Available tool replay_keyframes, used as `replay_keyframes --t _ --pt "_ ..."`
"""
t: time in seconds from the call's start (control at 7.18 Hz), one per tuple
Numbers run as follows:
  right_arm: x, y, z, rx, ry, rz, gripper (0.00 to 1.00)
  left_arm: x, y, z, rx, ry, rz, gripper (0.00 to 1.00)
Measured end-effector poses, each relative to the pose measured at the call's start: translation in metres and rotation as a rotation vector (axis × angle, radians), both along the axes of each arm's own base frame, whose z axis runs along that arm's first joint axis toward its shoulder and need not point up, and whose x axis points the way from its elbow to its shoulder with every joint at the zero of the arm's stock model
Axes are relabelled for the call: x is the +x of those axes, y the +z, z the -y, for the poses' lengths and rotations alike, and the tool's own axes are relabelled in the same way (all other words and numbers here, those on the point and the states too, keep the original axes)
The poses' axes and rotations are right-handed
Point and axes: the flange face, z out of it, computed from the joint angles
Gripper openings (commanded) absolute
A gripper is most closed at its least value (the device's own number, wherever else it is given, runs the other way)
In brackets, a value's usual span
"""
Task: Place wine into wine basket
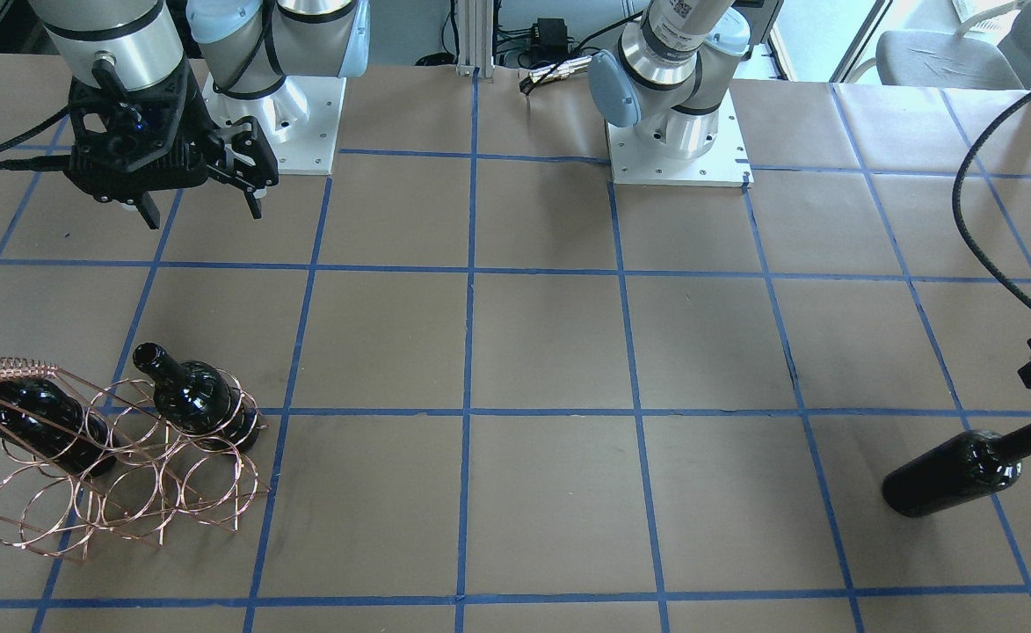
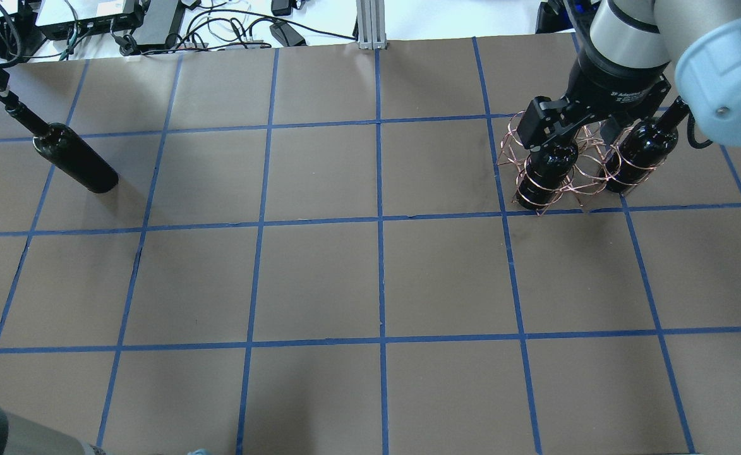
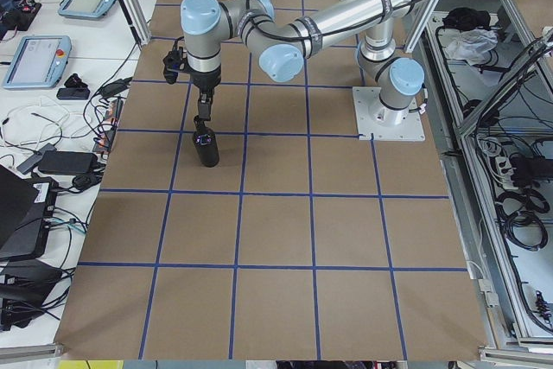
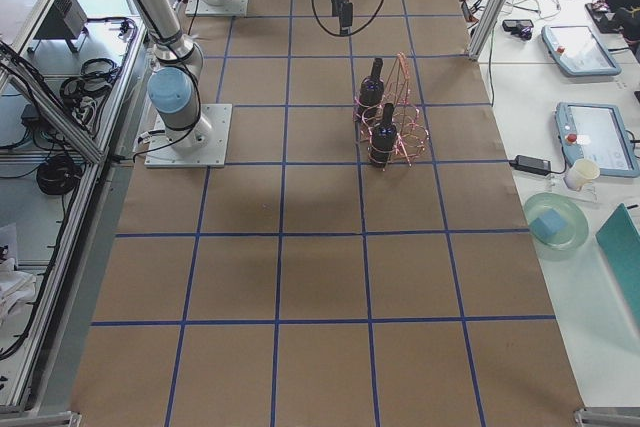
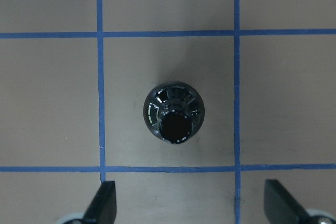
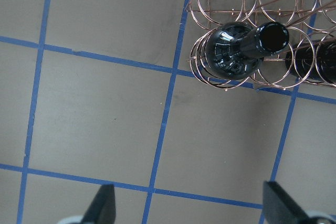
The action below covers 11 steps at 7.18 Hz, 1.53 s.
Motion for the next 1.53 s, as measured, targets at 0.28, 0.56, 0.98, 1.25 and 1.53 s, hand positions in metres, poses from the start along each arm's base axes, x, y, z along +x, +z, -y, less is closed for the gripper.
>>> replay_keyframes --t 0.28,0.56,0.98,1.25,1.53 --pt "0.0 -0.001 0.0 0.001 -0.001 0.0 1.0 0.01 -0.025 0.016 -0.005 0.006 0.001 1.0" --pt "0.0 -0.002 0.0 0.003 -0.001 0.0 1.0 0.012 -0.045 0.025 0.001 -0.001 -0.003 1.0" --pt "0.0 -0.001 -0.001 0.002 -0.001 0.0 1.0 0.01 -0.06 0.031 0.011 -0.007 -0.009 0.91" --pt "0.0 0.0 -0.001 -0.002 -0.001 0.0 1.0 0.011 -0.066 0.035 0.007 -0.006 -0.009 0.9" --pt "0.0 0.001 -0.001 -0.009 0.0 0.001 1.0 0.012 -0.073 0.038 0.012 -0.012 -0.015 0.83"
